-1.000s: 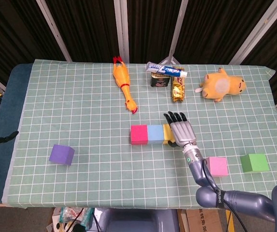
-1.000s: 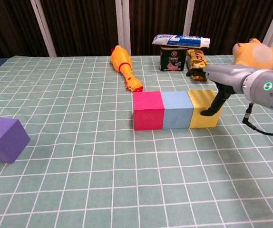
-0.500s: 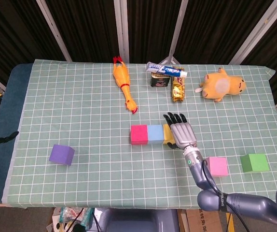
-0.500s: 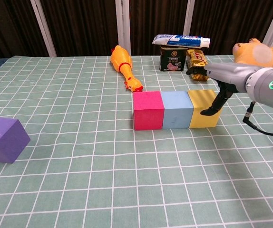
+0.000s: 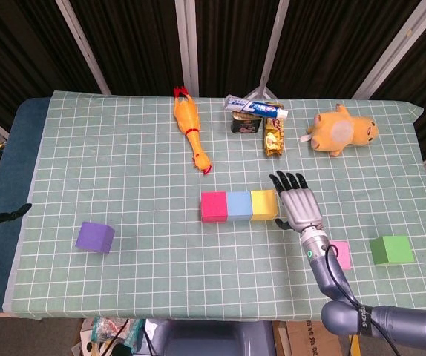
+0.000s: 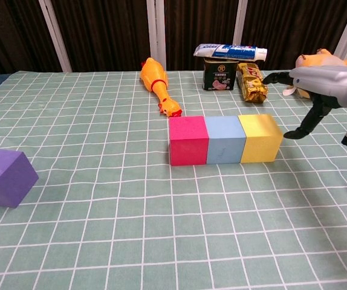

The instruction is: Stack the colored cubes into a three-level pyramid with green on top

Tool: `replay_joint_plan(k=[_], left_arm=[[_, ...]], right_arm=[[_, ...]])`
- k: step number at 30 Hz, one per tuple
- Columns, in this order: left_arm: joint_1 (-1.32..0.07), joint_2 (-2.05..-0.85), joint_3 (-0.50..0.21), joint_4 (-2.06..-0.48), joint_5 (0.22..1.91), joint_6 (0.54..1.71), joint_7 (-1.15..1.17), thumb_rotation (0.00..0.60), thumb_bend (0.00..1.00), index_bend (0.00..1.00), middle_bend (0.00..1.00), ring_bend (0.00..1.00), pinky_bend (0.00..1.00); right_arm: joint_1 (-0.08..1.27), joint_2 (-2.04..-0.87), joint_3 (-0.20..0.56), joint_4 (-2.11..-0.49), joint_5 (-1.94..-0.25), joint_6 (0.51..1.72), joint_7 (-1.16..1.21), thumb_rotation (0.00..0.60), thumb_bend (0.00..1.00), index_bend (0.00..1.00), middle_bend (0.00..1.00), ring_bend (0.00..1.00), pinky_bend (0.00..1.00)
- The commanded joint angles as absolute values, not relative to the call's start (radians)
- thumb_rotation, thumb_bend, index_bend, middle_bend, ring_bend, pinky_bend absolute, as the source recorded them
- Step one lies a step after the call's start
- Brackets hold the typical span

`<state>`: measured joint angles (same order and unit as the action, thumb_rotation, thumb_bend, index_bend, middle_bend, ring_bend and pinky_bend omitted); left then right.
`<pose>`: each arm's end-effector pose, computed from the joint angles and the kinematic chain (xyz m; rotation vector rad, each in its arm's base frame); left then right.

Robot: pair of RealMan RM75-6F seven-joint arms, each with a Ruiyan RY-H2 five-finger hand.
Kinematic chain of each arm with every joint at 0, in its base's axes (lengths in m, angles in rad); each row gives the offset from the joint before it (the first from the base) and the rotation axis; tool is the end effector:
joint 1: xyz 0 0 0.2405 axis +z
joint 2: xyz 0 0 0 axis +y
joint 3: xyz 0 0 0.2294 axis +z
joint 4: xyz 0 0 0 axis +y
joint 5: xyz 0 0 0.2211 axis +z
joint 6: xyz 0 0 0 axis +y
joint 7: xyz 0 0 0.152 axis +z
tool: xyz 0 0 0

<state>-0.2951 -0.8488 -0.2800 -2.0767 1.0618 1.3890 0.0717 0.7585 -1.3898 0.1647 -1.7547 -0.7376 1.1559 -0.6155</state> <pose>-0.1980 0.2643 0.1994 -1.1593 -1.0312 -1.0860 -0.1385 -0.3253 0.0182 1.6653 -0.9999 0.7341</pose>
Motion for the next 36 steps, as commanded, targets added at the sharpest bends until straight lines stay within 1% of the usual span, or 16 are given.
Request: replay_joint_plan(k=[1, 8, 11, 18, 36], left_arm=[[-0.295, -0.849, -0.28, -2.079, 1.063, 1.391, 0.073, 0.6, 0.1, 0.0, 0.01, 0.0, 0.07], [-0.292, -0.845, -0.28, -2.089, 1.07, 1.397, 0.075, 0.6, 0.1, 0.0, 0.01, 0.0, 0.07], [-0.291, -0.844, -0.279, -2.093, 1.073, 1.398, 0.076, 0.6, 0.1, 0.0, 0.01, 0.0, 0.07], [-0.289, -0.84, -0.279, -2.096, 1.076, 1.401, 0.072, 0.6, 0.1, 0.0, 0.01, 0.0, 0.07], [-0.289, -0.834, -0.28, -2.094, 1.071, 1.393, 0.064, 0.6, 0.1, 0.0, 0.01, 0.0, 0.07]], right_arm=[[0.751, -1.368, 0.157, -1.773, -0.706, 1.156, -0.637, 0.6, 0.26, 0.02, 0.03, 0.02, 0.0], [0.744, -1.349, 0.131, -1.794, -0.669, 1.142, -0.663, 0.6, 0.26, 0.04, 0.03, 0.02, 0.0], [0.744, -1.351, 0.127, -1.803, -0.667, 1.144, -0.669, 0.6, 0.26, 0.07, 0.03, 0.02, 0.0], [0.749, -1.364, 0.119, -1.809, -0.66, 1.144, -0.686, 0.6, 0.26, 0.09, 0.03, 0.02, 0.0], [0.763, -1.387, 0.102, -1.784, -0.583, 1.127, -0.724, 0.6, 0.26, 0.1, 0.03, 0.02, 0.0]])
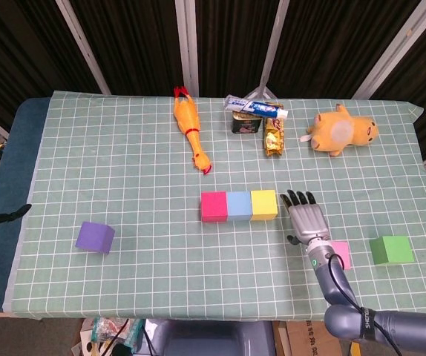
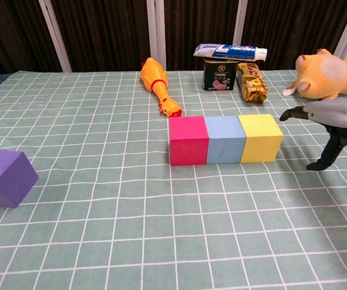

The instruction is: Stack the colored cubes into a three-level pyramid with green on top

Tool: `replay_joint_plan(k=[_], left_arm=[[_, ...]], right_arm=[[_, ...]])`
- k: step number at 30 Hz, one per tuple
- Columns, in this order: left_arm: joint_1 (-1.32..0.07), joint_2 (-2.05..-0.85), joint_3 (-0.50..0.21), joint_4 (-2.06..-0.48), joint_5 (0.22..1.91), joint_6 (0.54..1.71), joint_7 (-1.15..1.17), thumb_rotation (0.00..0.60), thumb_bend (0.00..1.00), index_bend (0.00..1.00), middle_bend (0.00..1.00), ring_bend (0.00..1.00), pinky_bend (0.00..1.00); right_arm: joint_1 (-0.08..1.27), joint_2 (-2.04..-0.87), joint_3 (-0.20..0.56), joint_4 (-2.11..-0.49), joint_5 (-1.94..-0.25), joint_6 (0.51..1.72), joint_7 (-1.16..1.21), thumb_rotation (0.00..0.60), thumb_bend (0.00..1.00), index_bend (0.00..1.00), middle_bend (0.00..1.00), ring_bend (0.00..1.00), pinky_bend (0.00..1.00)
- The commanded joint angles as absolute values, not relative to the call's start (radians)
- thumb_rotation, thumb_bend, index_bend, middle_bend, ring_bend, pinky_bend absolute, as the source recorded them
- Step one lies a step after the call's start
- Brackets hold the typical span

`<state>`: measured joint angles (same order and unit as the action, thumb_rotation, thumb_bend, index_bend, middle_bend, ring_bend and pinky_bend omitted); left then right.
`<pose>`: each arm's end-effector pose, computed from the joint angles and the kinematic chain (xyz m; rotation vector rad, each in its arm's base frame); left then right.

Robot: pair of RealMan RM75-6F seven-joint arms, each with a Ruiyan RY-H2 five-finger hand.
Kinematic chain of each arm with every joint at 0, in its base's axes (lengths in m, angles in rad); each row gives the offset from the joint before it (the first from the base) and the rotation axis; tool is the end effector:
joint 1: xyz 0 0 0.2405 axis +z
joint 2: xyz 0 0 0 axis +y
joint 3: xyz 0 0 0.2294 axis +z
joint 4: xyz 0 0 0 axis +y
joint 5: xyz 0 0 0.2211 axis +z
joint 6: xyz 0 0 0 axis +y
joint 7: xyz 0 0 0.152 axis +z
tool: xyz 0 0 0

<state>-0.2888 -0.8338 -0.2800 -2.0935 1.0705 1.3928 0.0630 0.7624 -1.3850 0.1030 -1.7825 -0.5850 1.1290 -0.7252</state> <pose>-0.1953 0.2619 0.2017 -1.1610 -1.0327 -1.0955 -0.1655 -0.3057 0.0032 1.7090 -1.0613 0.5126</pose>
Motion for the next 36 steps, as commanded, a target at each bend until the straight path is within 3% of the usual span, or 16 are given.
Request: replay_joint_plan(k=[1, 26, 32, 36], left_arm=[[-0.289, -0.834, -0.28, -2.095, 1.072, 1.394, 0.064, 0.6, 0.1, 0.0, 0.01, 0.0, 0.07], [-0.284, -0.828, -0.282, -2.1, 1.079, 1.401, 0.054, 0.6, 0.1, 0.0, 0.01, 0.0, 0.07], [-0.284, -0.827, -0.281, -2.099, 1.079, 1.4, 0.052, 0.6, 0.1, 0.0, 0.01, 0.0, 0.07], [-0.284, -0.828, -0.281, -2.097, 1.078, 1.399, 0.052, 0.6, 0.1, 0.0, 0.01, 0.0, 0.07]], right_arm=[[0.763, -1.389, 0.101, -1.784, -0.583, 1.126, -0.725, 0.6, 0.26, 0.1, 0.03, 0.02, 0.0], [0.778, -1.433, 0.102, -1.769, -0.581, 1.131, -0.724, 0.6, 0.26, 0.1, 0.03, 0.02, 0.0], [0.769, -1.424, 0.116, -1.77, -0.59, 1.163, -0.71, 0.6, 0.26, 0.0, 0.02, 0.01, 0.0], [0.762, -1.392, 0.131, -1.796, -0.62, 1.193, -0.702, 0.6, 0.26, 0.0, 0.01, 0.0, 0.0]])
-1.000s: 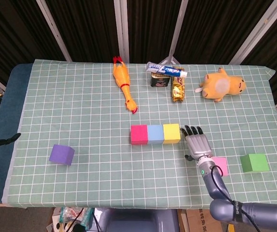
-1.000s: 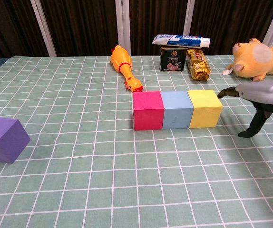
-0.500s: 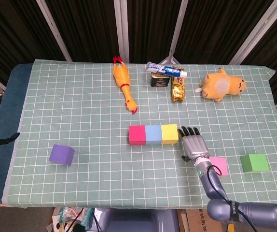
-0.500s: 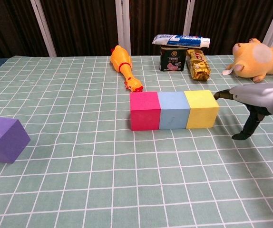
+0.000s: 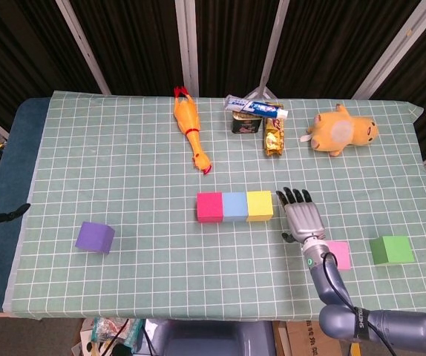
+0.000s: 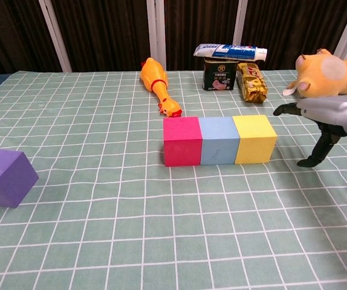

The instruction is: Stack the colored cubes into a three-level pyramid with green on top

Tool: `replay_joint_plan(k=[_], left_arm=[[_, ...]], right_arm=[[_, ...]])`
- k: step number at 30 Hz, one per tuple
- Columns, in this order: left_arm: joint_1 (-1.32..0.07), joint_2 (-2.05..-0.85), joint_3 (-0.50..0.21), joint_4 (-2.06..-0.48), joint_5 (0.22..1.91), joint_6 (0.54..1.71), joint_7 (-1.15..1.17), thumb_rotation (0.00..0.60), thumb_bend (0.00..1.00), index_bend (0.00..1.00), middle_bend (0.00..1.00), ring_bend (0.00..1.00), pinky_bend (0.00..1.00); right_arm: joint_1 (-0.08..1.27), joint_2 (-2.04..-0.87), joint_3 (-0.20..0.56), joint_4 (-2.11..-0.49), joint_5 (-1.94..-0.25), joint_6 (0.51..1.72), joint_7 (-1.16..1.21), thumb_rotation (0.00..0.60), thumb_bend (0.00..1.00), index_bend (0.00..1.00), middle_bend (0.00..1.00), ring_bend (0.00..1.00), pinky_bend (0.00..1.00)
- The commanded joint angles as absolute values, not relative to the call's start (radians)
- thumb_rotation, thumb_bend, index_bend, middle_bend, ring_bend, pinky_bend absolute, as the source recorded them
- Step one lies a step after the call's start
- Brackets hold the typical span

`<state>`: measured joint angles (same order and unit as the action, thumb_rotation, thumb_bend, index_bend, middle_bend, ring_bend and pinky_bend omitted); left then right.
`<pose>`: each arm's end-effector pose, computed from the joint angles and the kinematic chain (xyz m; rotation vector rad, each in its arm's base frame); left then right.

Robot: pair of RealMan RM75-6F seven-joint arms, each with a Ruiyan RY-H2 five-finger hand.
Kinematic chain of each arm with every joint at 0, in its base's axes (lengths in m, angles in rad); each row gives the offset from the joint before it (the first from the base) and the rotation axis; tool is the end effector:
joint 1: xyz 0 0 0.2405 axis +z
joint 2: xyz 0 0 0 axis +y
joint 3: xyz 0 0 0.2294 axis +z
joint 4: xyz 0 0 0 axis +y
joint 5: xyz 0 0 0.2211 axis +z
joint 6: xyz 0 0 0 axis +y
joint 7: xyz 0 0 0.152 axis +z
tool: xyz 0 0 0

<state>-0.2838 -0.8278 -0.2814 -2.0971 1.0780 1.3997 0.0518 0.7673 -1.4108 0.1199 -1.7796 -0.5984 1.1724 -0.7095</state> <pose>-0.1946 0.2609 0.2039 -1.1559 -1.0298 -1.1074 -0.1559 -0.3088 0.0031 1.6748 -1.0593 0.5681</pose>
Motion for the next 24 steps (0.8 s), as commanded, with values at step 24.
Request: replay_joint_plan(k=[24], left_arm=[[-0.283, -0.836, -0.272, -2.111, 1.108, 1.409, 0.07, 0.6, 0.1, 0.0, 0.01, 0.0, 0.07]], right_arm=[[0.558, -1.028, -0.041, -2.11, -0.976, 1.192, -0.532, 0.6, 0.26, 0.0, 0.0, 0.0, 0.0]])
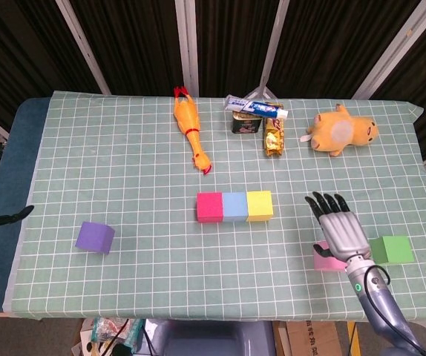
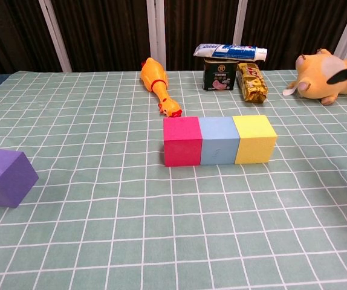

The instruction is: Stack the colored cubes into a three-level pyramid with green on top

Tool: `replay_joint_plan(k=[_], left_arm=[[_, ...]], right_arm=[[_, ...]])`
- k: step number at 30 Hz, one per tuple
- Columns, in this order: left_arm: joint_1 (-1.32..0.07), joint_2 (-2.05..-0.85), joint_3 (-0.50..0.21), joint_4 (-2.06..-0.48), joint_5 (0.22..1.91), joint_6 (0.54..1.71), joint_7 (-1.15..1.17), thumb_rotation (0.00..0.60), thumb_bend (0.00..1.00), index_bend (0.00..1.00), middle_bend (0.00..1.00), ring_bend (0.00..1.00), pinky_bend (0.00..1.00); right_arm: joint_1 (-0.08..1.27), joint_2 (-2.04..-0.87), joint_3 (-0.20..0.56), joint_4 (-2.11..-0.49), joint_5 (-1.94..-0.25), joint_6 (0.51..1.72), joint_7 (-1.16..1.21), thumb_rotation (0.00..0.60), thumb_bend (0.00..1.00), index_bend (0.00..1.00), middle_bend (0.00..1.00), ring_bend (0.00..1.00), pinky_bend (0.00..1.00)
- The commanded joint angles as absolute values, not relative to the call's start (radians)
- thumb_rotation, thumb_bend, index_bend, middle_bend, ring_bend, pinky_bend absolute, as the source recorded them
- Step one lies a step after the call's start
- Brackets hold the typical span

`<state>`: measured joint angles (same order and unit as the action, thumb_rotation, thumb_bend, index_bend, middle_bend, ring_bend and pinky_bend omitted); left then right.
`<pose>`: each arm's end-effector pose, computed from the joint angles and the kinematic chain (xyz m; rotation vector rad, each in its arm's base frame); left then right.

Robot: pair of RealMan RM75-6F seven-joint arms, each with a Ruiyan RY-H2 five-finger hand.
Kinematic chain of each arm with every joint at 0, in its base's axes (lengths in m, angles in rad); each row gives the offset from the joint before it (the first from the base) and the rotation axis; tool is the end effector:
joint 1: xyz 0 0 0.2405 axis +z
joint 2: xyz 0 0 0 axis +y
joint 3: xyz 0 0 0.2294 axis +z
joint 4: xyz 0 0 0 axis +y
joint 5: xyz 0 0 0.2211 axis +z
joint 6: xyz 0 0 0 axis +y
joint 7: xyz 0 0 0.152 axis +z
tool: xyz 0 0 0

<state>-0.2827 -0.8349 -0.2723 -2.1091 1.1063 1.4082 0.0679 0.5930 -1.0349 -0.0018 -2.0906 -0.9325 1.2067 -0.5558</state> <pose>-0.1894 0.2582 0.2002 -1.1802 -1.0187 -1.1144 -0.1740 -0.2542 0.0836 1.7116 -0.9932 0.6285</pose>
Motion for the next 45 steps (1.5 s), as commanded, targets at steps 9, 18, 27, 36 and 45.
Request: replay_joint_plan(k=[9, 18, 27, 36, 45], left_arm=[[-0.28, -0.834, -0.271, -2.115, 1.116, 1.415, 0.069, 0.6, 0.1, 0.0, 0.01, 0.0, 0.07], [-0.278, -0.832, -0.27, -2.112, 1.113, 1.413, 0.064, 0.6, 0.1, 0.0, 0.01, 0.0, 0.07], [-0.278, -0.831, -0.269, -2.116, 1.119, 1.413, 0.065, 0.6, 0.1, 0.0, 0.01, 0.0, 0.07], [-0.276, -0.828, -0.27, -2.117, 1.121, 1.413, 0.059, 0.6, 0.1, 0.0, 0.01, 0.0, 0.07], [-0.277, -0.829, -0.269, -2.117, 1.121, 1.411, 0.058, 0.6, 0.1, 0.0, 0.01, 0.0, 0.07]], right_arm=[[0.514, -1.092, -0.084, -2.044, -1.015, 1.172, -0.524, 0.6, 0.26, 0.0, 0.0, 0.0, 0.0], [0.504, -1.129, -0.074, -1.968, -0.974, 1.149, -0.524, 0.6, 0.26, 0.0, 0.08, 0.0, 0.0], [0.489, -1.131, -0.073, -1.951, -0.961, 1.141, -0.524, 0.6, 0.26, 0.0, 0.13, 0.02, 0.0], [0.478, -1.142, -0.066, -1.9, -0.948, 1.127, -0.511, 0.6, 0.35, 0.0, 0.23, 0.1, 0.0], [0.468, -1.143, -0.059, -1.886, -0.962, 1.117, -0.495, 0.6, 0.41, 0.0, 0.3, 0.18, 0.0]])
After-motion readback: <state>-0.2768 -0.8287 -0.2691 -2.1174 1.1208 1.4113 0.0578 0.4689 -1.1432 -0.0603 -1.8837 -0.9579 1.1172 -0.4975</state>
